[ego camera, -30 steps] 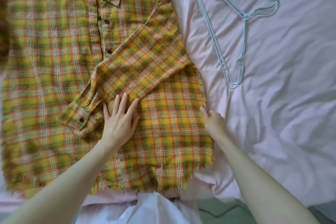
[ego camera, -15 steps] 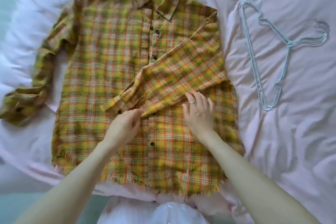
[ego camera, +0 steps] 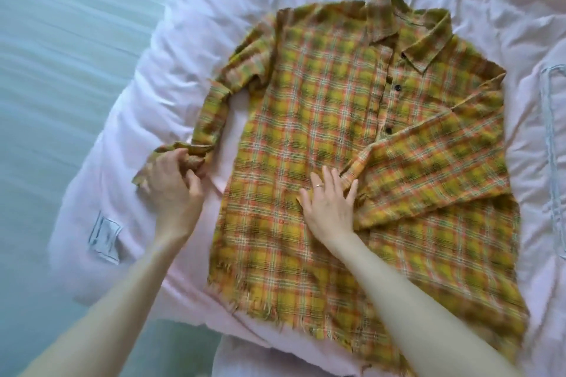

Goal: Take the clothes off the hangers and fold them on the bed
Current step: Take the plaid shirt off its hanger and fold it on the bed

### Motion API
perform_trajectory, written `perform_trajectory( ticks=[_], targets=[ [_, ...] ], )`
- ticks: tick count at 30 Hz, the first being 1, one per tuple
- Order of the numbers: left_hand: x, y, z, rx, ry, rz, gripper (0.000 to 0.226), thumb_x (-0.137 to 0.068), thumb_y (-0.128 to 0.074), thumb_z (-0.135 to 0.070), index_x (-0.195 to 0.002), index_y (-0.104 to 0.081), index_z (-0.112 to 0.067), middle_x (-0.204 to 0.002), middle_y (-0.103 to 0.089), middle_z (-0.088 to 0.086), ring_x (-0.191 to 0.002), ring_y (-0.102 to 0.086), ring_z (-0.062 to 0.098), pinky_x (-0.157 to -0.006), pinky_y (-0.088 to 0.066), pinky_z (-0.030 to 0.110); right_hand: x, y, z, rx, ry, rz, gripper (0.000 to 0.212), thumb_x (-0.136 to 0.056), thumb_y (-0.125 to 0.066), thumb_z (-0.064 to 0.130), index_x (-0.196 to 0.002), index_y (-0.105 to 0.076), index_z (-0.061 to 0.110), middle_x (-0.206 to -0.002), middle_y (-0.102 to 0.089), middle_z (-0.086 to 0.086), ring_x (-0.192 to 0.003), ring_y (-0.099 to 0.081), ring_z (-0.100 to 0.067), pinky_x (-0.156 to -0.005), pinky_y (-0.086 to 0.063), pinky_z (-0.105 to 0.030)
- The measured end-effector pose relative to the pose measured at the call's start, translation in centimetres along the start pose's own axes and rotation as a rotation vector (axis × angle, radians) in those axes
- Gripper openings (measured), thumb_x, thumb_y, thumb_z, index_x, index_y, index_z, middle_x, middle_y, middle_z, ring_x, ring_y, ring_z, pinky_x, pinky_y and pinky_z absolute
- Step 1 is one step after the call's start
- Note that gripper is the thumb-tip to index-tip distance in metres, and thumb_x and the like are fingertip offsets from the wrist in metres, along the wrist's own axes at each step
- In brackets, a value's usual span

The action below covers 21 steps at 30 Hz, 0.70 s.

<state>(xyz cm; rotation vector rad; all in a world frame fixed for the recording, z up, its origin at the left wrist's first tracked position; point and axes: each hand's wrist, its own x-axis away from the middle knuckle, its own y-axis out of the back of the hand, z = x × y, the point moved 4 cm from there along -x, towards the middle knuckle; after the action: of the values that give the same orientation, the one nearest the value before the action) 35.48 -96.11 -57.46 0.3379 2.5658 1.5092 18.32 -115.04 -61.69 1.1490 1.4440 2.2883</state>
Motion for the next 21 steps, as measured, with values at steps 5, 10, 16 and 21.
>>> perform_trajectory(
  ticks=[5,10,16,21],
  targets=[
    [-4.2,0.2,7.8,-0.14,0.064,0.449,0.073,-0.062,-0.059,-0.054,-0.128,-0.049,-0.024,-0.116,-0.06,0.012,-0.114,-0.052,0.034,-0.093,-0.041,0.049,-2.3,1.2,7.5,-0.102,0.077,-0.069,0.051,-0.101,-0.027,0.041,-0.147,-0.027,0.018,-0.157,-0.017,-0.003,-0.146,-0.009,-0.018,-0.116,0.005,-0.05],
    [-7.5,4.9,6.5,0.109,-0.081,0.083,0.02,-0.075,-0.054,-0.003,-0.092,-0.064,-0.004,-0.091,-0.056,0.017,-0.09,-0.051,0.033,-0.076,-0.042,0.045,-3.8,2.9,13.1,-0.418,0.127,-0.068,0.046,-0.1,-0.035,0.033,-0.14,-0.039,0.012,-0.147,-0.038,-0.002,-0.136,-0.032,-0.018,-0.114,-0.023,-0.042],
    [-9.4,9.1,7.5,-0.032,-0.32,-0.297,0.041,-0.059,-0.042,0.01,-0.09,-0.056,-0.013,-0.107,-0.046,0.012,-0.102,-0.04,0.031,-0.091,-0.027,0.045,-5.7,6.0,16.6,-0.417,0.172,-0.237,0.041,-0.099,-0.04,0.025,-0.137,-0.042,0.011,-0.14,-0.043,-0.001,-0.131,-0.035,-0.017,-0.11,-0.027,-0.037],
    [-6.5,4.2,14.1,-0.185,-0.196,0.142,0.038,-0.063,-0.063,-0.016,-0.1,-0.068,-0.014,-0.134,-0.037,0.013,-0.125,-0.032,0.034,-0.097,-0.034,0.061,-7.8,4.6,19.9,-0.134,0.327,-0.17,0.05,-0.098,-0.042,0.028,-0.145,-0.032,0.017,-0.153,-0.027,-0.005,-0.143,-0.018,-0.021,-0.115,-0.015,-0.043]
  ],
)
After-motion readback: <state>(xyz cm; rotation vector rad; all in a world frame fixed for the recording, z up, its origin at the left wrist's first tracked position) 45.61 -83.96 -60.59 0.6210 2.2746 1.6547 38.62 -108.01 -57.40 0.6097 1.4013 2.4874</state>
